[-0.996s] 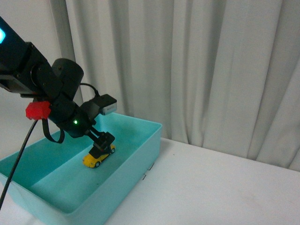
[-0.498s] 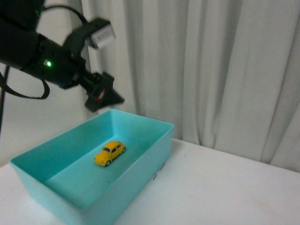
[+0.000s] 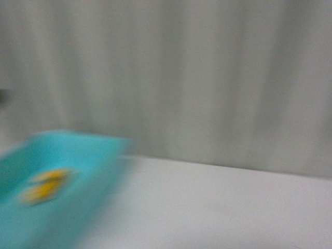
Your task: Wind up and store yellow beetle toy
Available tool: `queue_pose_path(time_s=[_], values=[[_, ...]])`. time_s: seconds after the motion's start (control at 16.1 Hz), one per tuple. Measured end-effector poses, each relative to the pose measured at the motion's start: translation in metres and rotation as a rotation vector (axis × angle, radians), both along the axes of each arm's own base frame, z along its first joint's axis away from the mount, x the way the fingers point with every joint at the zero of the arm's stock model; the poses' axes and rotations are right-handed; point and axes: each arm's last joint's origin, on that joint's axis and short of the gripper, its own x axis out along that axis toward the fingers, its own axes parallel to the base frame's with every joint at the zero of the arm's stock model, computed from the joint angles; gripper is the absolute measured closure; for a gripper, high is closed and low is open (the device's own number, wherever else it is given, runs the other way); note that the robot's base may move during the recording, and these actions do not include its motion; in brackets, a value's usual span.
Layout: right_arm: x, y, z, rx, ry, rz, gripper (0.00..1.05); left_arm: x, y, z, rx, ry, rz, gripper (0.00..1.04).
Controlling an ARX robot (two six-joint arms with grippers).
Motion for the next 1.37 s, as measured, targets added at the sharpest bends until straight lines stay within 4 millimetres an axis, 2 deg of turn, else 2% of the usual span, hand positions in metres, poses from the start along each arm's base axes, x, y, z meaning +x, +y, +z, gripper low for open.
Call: queue_pose_path(time_s=[0.31,0.87,1.25,1.37], values=[[0.0,0.0,0.0,0.0,0.0,-0.002,0.07,-0.016,-0.006,-0.014,-0.004,0.011,-0.004,1.03],[0.0,0.0,0.0,0.0,0.0,-0.002,0.07,-0.028,-0.018,-0.02,-0.004,0.005,-0.016,1.03],[0.0,0.0,0.0,0.0,0.0,-0.002,0.07,-0.051,-0.017,-0.032,-0.004,-0.004,0.001,1.03],[0.0,0.0,0.0,0.0,0.0,-0.002,0.07,-0.065,-0.017,-0.038,-0.005,-0.006,0.002,1.03]])
